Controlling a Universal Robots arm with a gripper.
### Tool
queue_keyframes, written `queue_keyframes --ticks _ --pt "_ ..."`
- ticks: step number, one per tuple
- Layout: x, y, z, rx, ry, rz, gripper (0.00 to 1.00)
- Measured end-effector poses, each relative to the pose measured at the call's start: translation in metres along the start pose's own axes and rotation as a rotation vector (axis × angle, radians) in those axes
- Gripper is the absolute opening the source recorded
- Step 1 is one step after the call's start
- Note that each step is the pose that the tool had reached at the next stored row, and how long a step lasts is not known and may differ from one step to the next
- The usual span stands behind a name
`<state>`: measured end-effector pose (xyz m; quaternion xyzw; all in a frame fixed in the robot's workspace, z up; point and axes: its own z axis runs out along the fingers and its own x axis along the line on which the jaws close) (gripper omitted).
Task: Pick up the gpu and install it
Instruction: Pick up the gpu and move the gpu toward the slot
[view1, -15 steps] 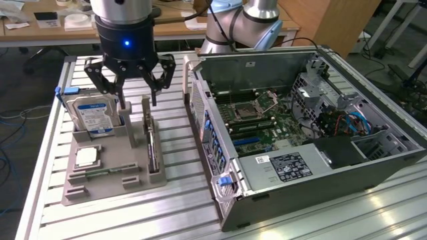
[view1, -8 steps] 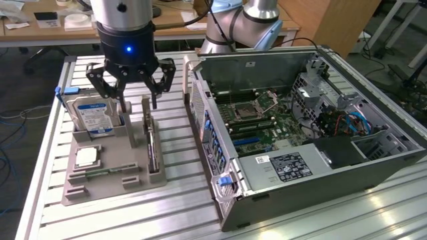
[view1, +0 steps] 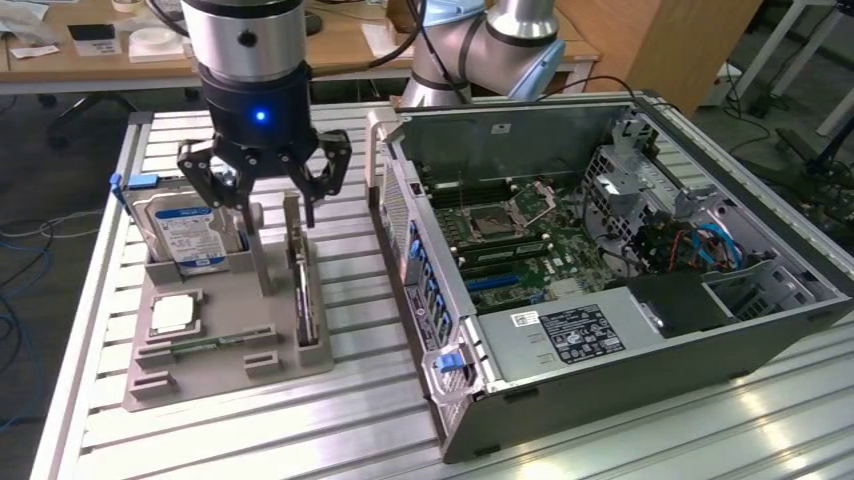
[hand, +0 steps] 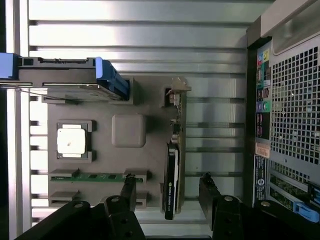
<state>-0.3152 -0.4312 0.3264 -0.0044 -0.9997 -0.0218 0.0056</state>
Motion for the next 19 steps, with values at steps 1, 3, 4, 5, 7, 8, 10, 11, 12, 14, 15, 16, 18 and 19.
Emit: queue_keyframes --ticks 1,3,4,5,7,8,10,11,12,14,15,16,18,19 --pt "0.000 -0.0005 0.0019 -0.0001 -0.0001 0.001 0.62" --pt "0.000 -0.0025 0.0050 0.0001 -0.0008 0.004 0.62" --pt "0.000 -0.0034 0.0061 -0.0001 -0.0019 0.007 0.62" --pt "0.000 -0.0038 0.0075 -0.0003 -0.0029 0.010 0.62" --pt "0.000 -0.0041 0.0110 -0.0002 -0.0031 0.011 0.62" --pt "0.000 -0.0042 0.0130 -0.0002 -0.0031 0.011 0.62" --pt "0.000 -0.0044 0.0165 -0.0001 -0.0030 0.009 0.62" --pt "0.000 -0.0045 0.0183 -0.0001 -0.0029 0.009 0.62" --pt "0.000 -0.0045 0.0201 -0.0001 -0.0029 0.009 0.62" --pt "-0.001 -0.0037 0.0236 0.0000 -0.0028 0.008 0.62" --pt "-0.002 -0.0029 0.0253 0.0000 -0.0028 0.009 0.62" --pt "-0.002 -0.0021 0.0265 -0.0002 -0.0030 0.009 0.62" --pt "-0.002 -0.0016 0.0290 -0.0002 -0.0030 0.009 0.62" --pt "-0.002 -0.0015 0.0305 0.0000 -0.0029 0.008 0.62"
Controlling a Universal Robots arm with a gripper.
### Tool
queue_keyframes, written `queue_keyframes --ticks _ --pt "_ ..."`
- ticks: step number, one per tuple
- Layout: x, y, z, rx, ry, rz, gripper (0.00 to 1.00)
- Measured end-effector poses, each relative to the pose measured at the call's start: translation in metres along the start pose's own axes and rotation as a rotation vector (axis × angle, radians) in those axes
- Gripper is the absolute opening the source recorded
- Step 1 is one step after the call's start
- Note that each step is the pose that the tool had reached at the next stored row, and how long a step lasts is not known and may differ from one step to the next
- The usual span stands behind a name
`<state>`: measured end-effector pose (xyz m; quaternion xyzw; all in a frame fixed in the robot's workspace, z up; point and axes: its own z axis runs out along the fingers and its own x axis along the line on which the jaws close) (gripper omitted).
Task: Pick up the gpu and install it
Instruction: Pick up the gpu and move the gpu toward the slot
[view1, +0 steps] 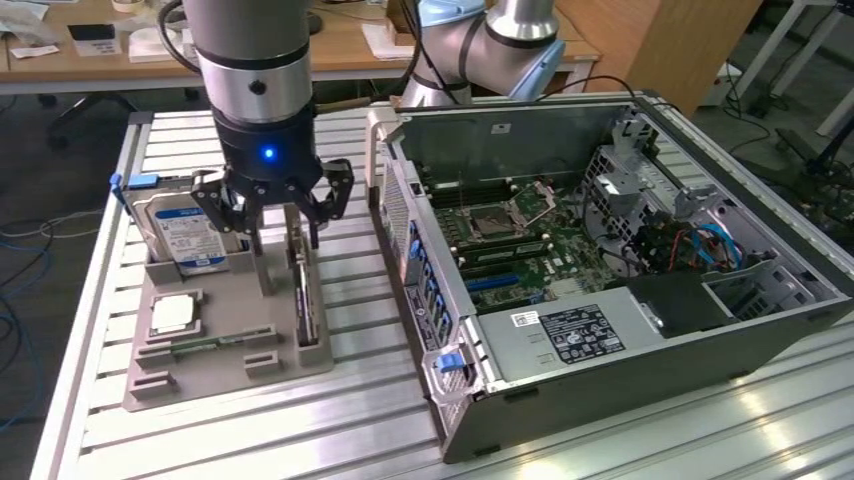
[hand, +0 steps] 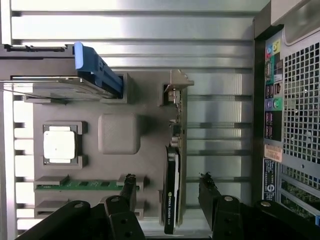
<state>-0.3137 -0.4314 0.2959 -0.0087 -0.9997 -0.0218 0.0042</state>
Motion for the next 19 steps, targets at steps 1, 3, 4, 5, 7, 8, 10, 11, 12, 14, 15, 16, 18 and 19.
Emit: queue_keyframes --ticks 1,3,4,5,7,8,10,11,12,14,15,16,18,19 --pt "0.000 0.0000 0.0017 0.0000 0.0000 0.000 0.62" --pt "0.000 -0.0001 0.0054 0.0001 0.0000 0.000 0.62" --pt "0.000 -0.0001 0.0070 0.0001 0.0000 0.000 0.62" --pt "0.000 -0.0002 0.0088 0.0000 -0.0001 0.001 0.62" --pt "-0.001 -0.0026 0.0122 0.0001 0.0000 0.001 0.62" --pt "-0.001 -0.0041 0.0141 -0.0001 -0.0002 0.001 0.62" --pt "-0.002 -0.0048 0.0177 0.0000 -0.0001 0.001 0.62" --pt "-0.002 -0.0049 0.0195 0.0000 -0.0003 0.003 0.62" --pt "-0.003 -0.0050 0.0213 -0.0001 -0.0004 0.005 0.62" --pt "-0.003 -0.0051 0.0245 0.0000 -0.0003 0.005 0.62" --pt "-0.003 -0.0052 0.0264 0.0000 -0.0003 0.005 0.62" --pt "-0.003 -0.0053 0.0282 0.0000 -0.0003 0.005 0.62" --pt "-0.003 -0.0055 0.0317 0.0000 -0.0003 0.005 0.62" --pt "-0.003 -0.0055 0.0335 0.0000 -0.0003 0.005 0.62"
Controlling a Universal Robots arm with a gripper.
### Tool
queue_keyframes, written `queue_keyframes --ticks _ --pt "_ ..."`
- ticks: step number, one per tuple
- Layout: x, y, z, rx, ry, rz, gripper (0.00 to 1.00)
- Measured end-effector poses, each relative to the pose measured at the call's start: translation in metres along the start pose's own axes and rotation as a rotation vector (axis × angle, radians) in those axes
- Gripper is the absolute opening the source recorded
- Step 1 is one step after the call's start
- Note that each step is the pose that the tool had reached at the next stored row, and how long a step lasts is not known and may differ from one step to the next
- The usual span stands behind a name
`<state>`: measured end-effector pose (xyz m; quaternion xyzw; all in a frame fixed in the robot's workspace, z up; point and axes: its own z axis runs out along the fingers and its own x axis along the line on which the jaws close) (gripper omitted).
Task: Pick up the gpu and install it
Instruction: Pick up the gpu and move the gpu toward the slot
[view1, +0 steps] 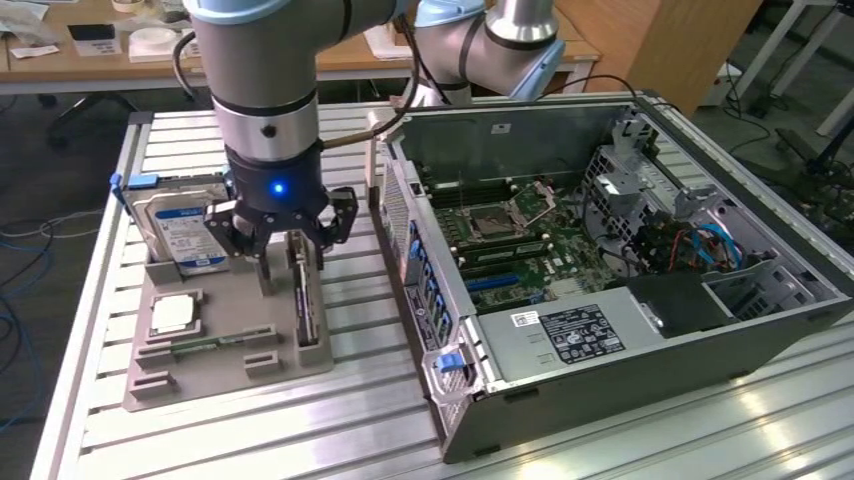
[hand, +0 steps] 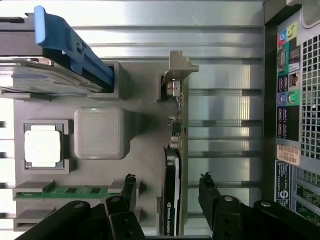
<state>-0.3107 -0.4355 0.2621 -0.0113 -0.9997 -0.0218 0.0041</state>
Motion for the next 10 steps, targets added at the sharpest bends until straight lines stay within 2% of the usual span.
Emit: queue_keyframes --ticks 10 --pt "-0.001 -0.0008 0.0183 0.0000 -0.0001 0.002 0.62"
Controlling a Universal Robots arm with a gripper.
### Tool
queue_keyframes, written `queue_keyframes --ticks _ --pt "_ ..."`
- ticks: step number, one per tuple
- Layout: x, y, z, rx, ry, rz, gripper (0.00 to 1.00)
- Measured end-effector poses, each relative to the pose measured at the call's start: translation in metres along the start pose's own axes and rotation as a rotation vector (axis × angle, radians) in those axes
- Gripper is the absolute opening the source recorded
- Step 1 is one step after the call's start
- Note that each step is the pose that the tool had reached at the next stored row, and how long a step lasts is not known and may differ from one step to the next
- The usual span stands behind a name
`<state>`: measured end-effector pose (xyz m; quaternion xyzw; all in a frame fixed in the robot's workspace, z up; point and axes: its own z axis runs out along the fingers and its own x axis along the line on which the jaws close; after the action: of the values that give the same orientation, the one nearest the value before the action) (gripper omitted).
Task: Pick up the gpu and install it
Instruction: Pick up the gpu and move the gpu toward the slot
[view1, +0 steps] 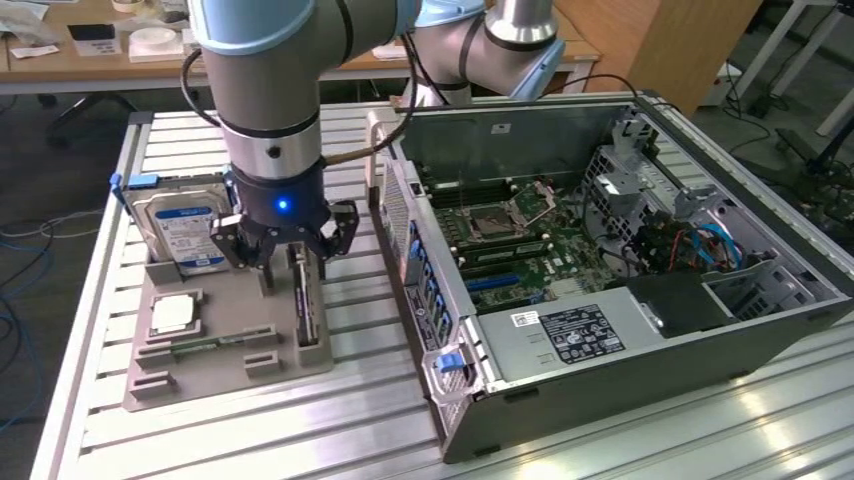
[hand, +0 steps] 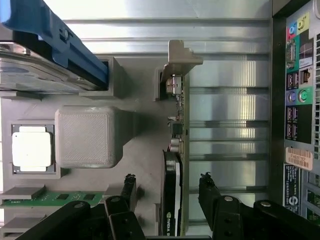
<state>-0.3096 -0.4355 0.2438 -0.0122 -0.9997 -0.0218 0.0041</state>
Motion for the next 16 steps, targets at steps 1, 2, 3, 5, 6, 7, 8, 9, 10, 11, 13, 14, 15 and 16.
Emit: queue_keyframes --ticks 1,2,3,5,6,7,8,9,10,11,13,14,15,16 --pt "0.000 -0.0001 0.0018 0.0000 0.0000 0.000 0.62" --pt "0.000 -0.0002 0.0035 0.0000 0.0000 0.001 0.62" --pt "0.000 -0.0002 0.0054 0.0000 -0.0001 0.002 0.62" --pt "0.000 -0.0004 0.0092 -0.0001 -0.0001 0.002 0.62" --pt "0.000 -0.0005 0.0110 -0.0001 -0.0002 0.002 0.62" --pt "0.000 -0.0005 0.0127 0.0000 -0.0001 0.003 0.62" --pt "0.000 -0.0006 0.0146 -0.0001 -0.0002 0.003 0.62" --pt "0.000 -0.0007 0.0163 0.0000 -0.0001 0.003 0.62" --pt "0.000 -0.0008 0.0182 -0.0001 -0.0002 0.004 0.62" --pt "0.000 -0.0009 0.0200 0.0000 -0.0002 0.004 0.62" --pt "-0.001 -0.0010 0.0236 0.0000 -0.0002 0.004 0.62" --pt "-0.001 -0.0011 0.0255 0.0000 -0.0002 0.005 0.62" --pt "-0.001 -0.0012 0.0273 -0.0001 -0.0002 0.005 0.62" --pt "-0.001 -0.0013 0.0290 -0.0001 -0.0002 0.005 0.62"
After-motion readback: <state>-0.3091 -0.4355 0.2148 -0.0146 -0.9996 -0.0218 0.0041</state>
